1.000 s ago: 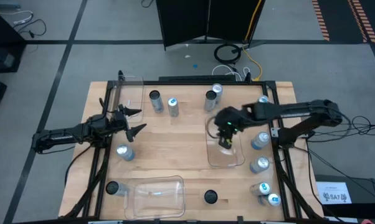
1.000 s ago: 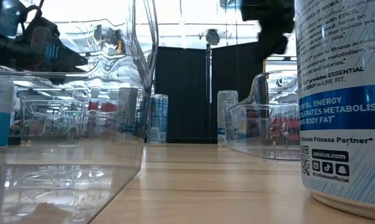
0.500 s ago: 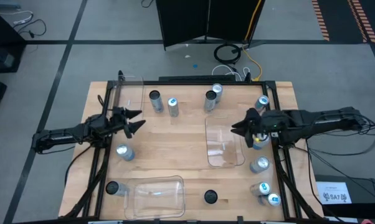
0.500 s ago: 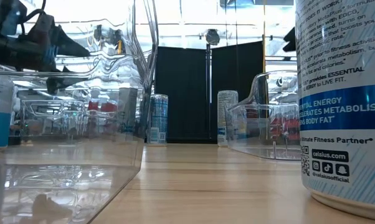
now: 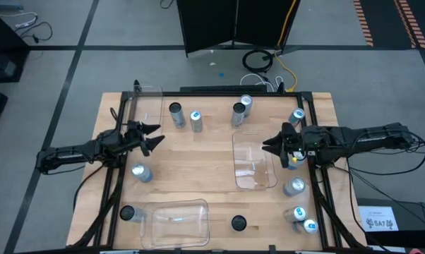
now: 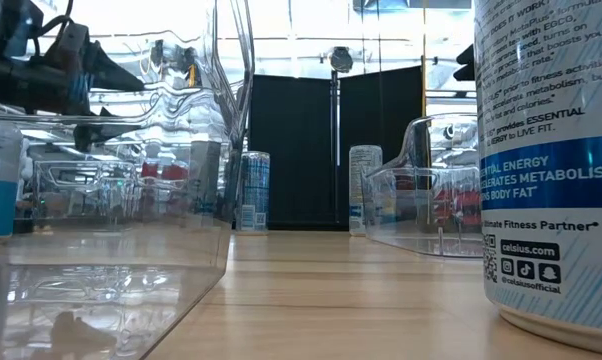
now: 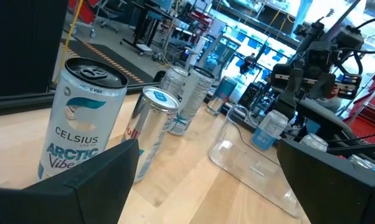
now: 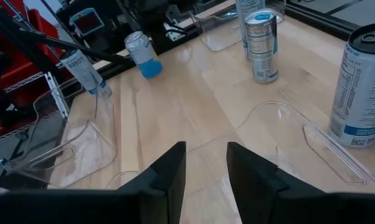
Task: Sort soda cans
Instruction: Move the top left transparent bin to the middle of the table
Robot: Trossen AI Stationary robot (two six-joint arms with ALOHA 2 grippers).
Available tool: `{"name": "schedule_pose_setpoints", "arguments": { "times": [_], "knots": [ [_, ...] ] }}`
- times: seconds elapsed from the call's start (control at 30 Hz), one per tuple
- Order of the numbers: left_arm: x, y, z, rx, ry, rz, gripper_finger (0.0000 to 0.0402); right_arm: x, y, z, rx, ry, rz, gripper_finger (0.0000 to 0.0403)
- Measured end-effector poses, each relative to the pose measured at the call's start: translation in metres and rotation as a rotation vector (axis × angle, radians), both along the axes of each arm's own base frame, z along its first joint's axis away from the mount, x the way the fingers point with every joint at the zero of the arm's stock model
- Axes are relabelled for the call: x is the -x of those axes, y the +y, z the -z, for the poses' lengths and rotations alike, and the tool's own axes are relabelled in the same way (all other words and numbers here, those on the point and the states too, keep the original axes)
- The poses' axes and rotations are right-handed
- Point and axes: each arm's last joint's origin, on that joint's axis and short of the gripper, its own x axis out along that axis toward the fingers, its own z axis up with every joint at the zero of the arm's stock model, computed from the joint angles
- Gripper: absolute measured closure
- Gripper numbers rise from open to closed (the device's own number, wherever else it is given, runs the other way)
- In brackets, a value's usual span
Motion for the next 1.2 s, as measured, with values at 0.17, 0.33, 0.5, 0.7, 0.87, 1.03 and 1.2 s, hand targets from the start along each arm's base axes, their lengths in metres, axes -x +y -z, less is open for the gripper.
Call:
{"name": "schedule_pose_setpoints", "arguments": {
  "times": [0.17,0.33,0.5,0.7,0.87,1.03,1.2],
  "knots": [
    [0.0,0.0,0.0,-0.001,-0.001,-0.007,0.0012,0.0,0.0,0.0,0.006,0.001,-0.003,0.0296],
    [0.0,0.0,-0.001,-0.005,-0.007,-0.009,0.0012,0.0,0.0,0.0,0.022,0.002,-0.01,0.0296],
    [0.001,0.001,-0.008,-0.013,-0.079,-0.041,0.0012,0.0,0.0,0.0,0.024,0.003,-0.01,0.0296],
    [0.001,0.001,-0.011,-0.023,-0.107,-0.044,0.0012,0.0,-0.001,0.0,0.048,0.004,0.01,0.0296],
    [0.001,0.002,-0.015,-0.034,-0.146,-0.067,0.0012,0.0,-0.001,-0.001,0.066,-0.001,0.004,0.0296],
    [0.01,0.004,-0.043,-0.171,-0.182,-0.216,0.0012,0.0,-0.001,-0.001,0.082,0.001,-0.002,0.0296],
    [0.028,0.011,-0.085,-0.197,-0.127,-0.493,0.0013,0.0,-0.001,-0.001,0.09,0.002,-0.005,0.0296]
  ]
}}
